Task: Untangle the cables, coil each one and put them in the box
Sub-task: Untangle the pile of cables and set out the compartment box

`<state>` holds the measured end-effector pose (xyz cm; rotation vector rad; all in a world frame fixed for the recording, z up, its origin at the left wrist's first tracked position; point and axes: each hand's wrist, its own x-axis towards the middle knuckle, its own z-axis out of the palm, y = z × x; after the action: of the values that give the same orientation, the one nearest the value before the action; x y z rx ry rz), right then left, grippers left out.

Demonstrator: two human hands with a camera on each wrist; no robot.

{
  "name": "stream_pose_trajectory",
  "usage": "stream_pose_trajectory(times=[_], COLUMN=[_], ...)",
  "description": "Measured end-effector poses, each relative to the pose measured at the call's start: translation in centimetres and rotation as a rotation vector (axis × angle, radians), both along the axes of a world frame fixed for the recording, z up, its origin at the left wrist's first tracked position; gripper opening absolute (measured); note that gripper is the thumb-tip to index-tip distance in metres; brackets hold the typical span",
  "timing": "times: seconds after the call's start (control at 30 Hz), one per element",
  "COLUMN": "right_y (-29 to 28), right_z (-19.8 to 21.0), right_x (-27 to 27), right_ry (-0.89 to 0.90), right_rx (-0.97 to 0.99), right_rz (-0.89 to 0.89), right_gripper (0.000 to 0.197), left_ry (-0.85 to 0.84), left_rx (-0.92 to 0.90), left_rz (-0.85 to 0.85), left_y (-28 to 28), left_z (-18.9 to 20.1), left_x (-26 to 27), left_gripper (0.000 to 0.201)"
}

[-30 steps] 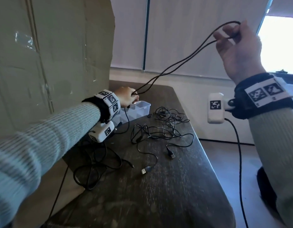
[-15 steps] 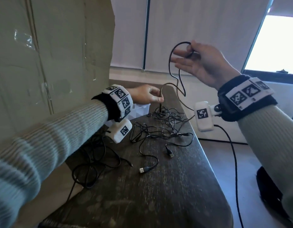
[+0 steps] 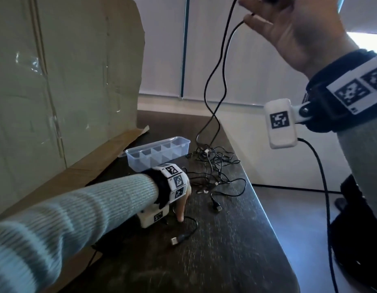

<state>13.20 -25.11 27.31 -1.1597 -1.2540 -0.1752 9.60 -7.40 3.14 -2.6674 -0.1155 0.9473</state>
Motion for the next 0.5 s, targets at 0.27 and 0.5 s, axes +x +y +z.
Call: stream_pose_trajectory(times=[0.27,0.5], right_y=[-0.6,0.5], right_z=[-2.3,-13.4], right_x=[-1.4,0.2], right_ry=[0.156,-0.059], right_rx=[-0.237,-1.138], right_rz=[-0.041,-0.3], right_gripper=[0.029,0.03], left_ry=[-0.329,-0.274], left_rx=[-0.062,-0.165], left_rz=[0.136,0.069], left_y=[2.8,5.2], left_z=[2.9,5.5], left_x=[-0.8,-0.1], left_gripper=[0.067,0.068])
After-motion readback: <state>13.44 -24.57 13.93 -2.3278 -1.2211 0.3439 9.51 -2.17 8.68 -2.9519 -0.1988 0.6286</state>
